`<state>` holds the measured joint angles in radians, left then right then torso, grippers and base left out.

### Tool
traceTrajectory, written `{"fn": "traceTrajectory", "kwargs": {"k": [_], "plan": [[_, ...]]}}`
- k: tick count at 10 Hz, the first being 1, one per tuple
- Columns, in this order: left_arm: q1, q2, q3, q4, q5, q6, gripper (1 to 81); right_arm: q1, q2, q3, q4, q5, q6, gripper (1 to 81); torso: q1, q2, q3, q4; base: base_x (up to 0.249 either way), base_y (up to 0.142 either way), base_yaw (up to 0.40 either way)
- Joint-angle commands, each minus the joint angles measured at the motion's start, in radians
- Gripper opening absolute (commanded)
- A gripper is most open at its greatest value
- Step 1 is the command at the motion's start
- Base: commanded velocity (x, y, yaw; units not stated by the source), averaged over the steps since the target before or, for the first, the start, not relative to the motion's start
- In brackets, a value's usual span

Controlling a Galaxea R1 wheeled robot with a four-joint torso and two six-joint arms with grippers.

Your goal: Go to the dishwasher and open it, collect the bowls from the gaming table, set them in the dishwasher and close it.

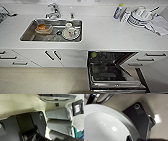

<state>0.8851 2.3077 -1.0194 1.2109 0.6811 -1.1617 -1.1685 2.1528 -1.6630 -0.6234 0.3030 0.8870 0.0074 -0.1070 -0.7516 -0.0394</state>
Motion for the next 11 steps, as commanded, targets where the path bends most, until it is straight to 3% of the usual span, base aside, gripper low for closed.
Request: {"fn": "traceTrajectory", "kwargs": {"k": [1, 3, 5, 8, 11], "plan": [[0.271, -0.042, -0.178, 0.22, -0.277, 0.06, 81.1, 0.12, -0.109, 0.095, -0.018, -0.01, 0.049, 1.0, 0.0, 0.0, 0.0, 0.0, 0.0, 0.0, 0.0], [0.341, -0.022, -0.402, 0.202, -0.475, 0.034, 81.1, 0.172, -0.124, 0.105, -0.019, -0.007, 0.095, 1.0, 0.0, 0.0, 0.0, 0.0, 0.0, 0.0, 0.0], [0.404, 0.004, -0.602, 0.168, -0.669, 0.03, 81.1, 0.23, -0.114, 0.106, -0.018, -0.011, 0.127, 1.0, 0.0, 0.0, 0.0, 0.0, 0.0, 0.0, 0.0], [0.488, 0.09, -0.902, 0.122, -0.854, 0.03, 81.1, 0.327, -0.083, 0.111, -0.021, -0.053, 0.176, 1.0, 0.0, 0.0, 0.0, 0.0, 0.0, 0.0, 0.0], [0.568, 0.205, -1.194, 0.104, -1.043, 0.03, 81.1, 0.425, -0.009, 0.065, -0.018, -0.137, 0.202, 1.0, 0.0, 0.0, 0.0, 0.0, 0.0, 0.0, 0.0]]}}
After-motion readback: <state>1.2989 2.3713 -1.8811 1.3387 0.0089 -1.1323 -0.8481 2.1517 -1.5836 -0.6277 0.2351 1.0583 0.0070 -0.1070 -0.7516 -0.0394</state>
